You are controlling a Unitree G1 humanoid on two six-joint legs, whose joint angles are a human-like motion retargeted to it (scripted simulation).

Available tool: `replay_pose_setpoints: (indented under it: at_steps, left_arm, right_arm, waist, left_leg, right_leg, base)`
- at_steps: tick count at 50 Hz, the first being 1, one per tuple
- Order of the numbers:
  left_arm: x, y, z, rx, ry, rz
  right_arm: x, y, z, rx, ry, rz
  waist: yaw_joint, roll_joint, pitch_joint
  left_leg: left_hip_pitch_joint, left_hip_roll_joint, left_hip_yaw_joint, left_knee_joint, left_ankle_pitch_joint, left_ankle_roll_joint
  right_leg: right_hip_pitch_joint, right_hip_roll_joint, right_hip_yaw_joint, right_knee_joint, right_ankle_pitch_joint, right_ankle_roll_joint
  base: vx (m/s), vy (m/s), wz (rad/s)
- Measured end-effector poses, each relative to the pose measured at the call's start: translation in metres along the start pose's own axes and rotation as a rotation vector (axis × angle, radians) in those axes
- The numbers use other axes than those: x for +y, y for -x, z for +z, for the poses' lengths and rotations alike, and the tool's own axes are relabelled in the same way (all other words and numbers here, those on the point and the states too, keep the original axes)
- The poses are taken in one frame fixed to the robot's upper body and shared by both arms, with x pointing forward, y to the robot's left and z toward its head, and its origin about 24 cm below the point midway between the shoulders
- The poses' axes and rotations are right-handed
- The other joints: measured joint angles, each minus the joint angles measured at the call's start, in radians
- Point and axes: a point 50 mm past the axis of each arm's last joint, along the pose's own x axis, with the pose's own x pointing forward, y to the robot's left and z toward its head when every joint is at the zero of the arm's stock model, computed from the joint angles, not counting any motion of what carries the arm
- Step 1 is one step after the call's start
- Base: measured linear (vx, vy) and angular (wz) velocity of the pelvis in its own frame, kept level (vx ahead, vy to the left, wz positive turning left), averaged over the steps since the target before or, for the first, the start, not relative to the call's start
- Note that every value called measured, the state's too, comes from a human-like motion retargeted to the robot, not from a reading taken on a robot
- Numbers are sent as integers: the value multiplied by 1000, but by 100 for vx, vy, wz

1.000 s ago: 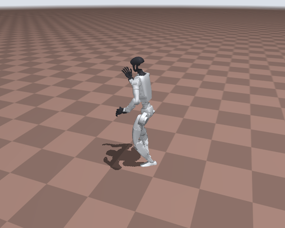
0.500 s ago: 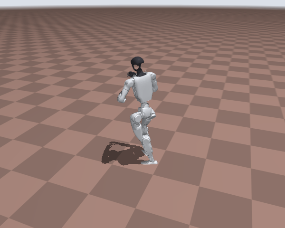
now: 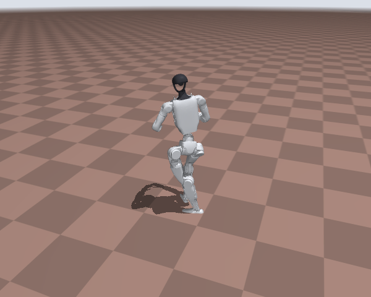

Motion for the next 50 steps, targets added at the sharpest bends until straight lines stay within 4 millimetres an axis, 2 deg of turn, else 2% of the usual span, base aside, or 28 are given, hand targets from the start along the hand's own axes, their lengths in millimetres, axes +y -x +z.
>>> replay_pose_setpoints:
  at_steps: [20,28,33,37,42,50]
  left_arm:
    - [6,-7,-1,5,-35,26]
    - [4,-8,-3,24,-24,1]
    - [0,-7,-6,49,-4,-21]
    - [-10,-3,-10,87,37,-54]
    - [-33,8,-19,177,130,-122]
    - [-64,25,-40,337,260,-221]
  right_arm:
    - [-3,-10,-5,-1,61,-14]
    - [2,-7,-8,20,53,11]
    - [9,2,-12,56,21,41]
    - [14,6,-17,92,0,69]
    - [18,8,-24,132,-21,108]
    - [26,11,-37,211,-61,185]
  waist:
    - [-1,-8,-17]
    - [-3,-16,-25]
    - [-4,-20,-33]
    - [-2,-23,-45]
    - [0,-29,-60]
    - [10,-32,-89]
  left_leg:
    - [-36,14,-18,2,10,13]
    - [-44,24,-41,3,20,18]
    - [-53,32,-60,3,29,24]
    - [-60,33,-76,1,34,34]
    - [-66,29,-112,-1,41,50]
    - [-71,48,-187,1,72,59]
  right_leg:
    - [-33,50,22,-18,82,0]
    - [-35,49,45,-26,84,0]
    - [-33,11,59,-38,63,0]
    - [-33,-61,54,-42,27,0]
    - [-33,-152,28,-33,-30,-19]
    - [-13,-190,-13,-36,-95,-93]
  base:
    - [-1,0,-5]
    - [0,0,0]
    - [1,1,-1]
    - [5,8,-6]
    - [7,4,3]
    - [8,-7,20]
